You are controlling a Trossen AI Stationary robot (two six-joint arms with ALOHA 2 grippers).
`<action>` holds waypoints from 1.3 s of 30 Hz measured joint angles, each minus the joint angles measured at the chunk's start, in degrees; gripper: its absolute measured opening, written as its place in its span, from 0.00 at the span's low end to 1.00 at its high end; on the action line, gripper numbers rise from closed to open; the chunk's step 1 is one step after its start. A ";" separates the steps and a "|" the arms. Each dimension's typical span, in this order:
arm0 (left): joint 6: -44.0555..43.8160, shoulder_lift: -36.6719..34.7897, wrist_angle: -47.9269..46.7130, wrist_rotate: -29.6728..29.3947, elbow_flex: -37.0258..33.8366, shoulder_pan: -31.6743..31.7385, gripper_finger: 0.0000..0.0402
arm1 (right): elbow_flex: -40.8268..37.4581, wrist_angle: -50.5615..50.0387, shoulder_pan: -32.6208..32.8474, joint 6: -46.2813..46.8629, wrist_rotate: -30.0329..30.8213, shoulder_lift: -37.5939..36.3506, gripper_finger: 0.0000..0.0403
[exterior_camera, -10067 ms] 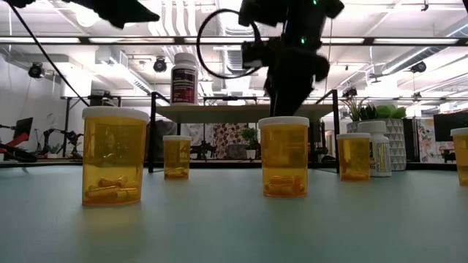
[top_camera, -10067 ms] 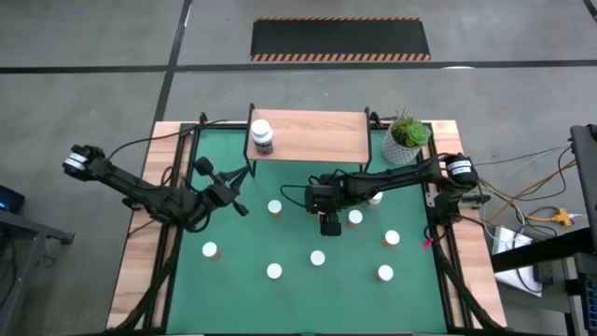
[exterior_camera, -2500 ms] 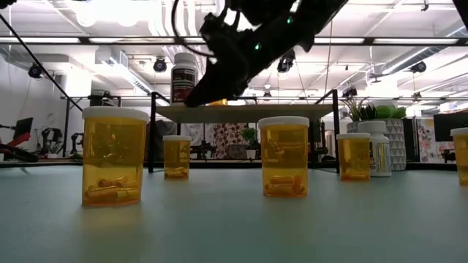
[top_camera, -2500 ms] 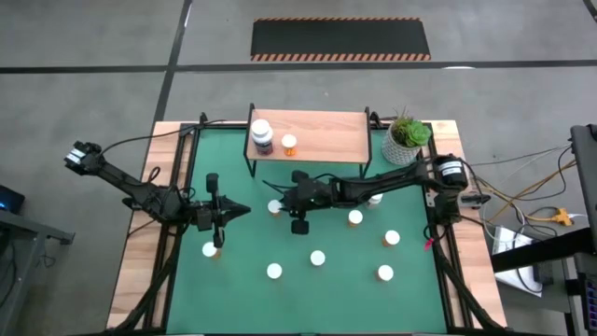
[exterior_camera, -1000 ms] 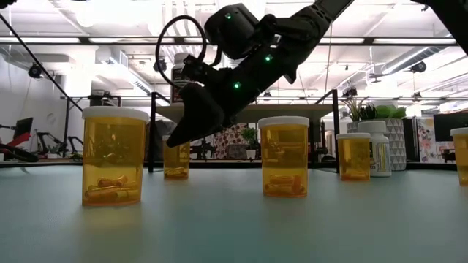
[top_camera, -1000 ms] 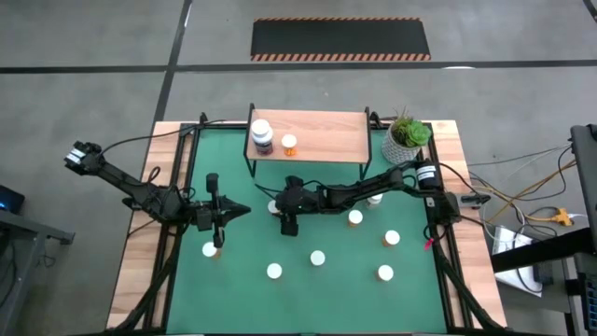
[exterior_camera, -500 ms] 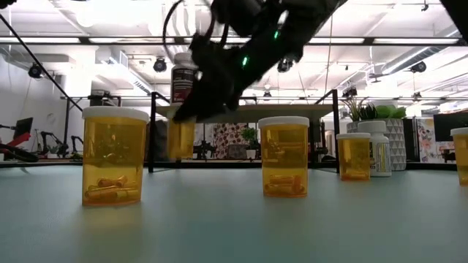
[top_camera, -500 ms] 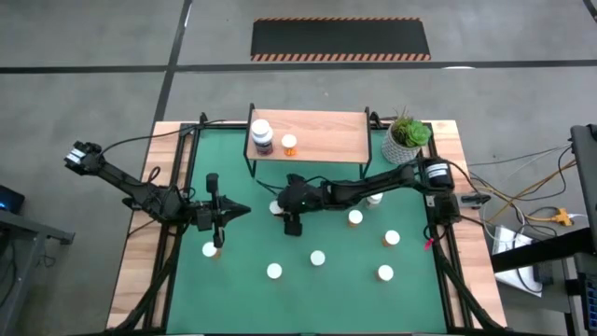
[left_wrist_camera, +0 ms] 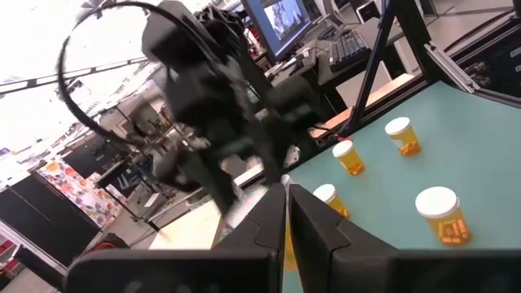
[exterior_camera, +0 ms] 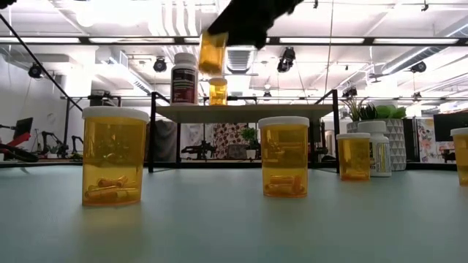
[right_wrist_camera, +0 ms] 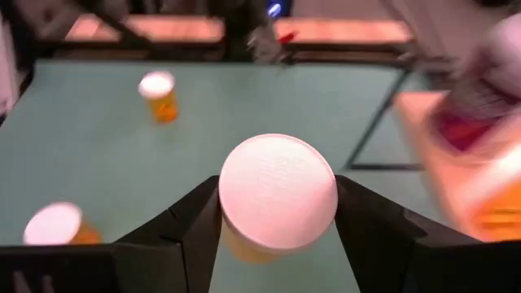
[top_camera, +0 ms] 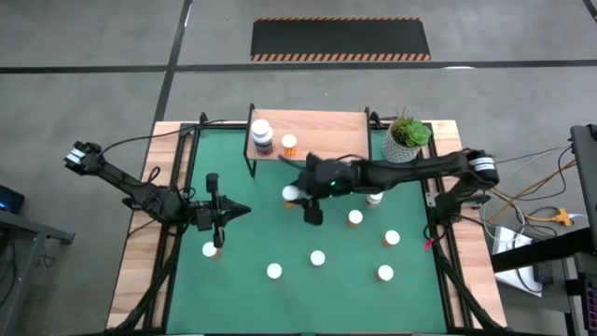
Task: Pick and place medicine bottles onto shelf by color
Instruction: Put the orange pill bottle on the shelf aligned with the other orange pill bottle
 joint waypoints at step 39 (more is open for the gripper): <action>0.07 -0.02 0.23 -0.01 0.00 0.01 0.00 | 2.72 -5.89 -24.62 -14.73 -1.28 0.60 0.50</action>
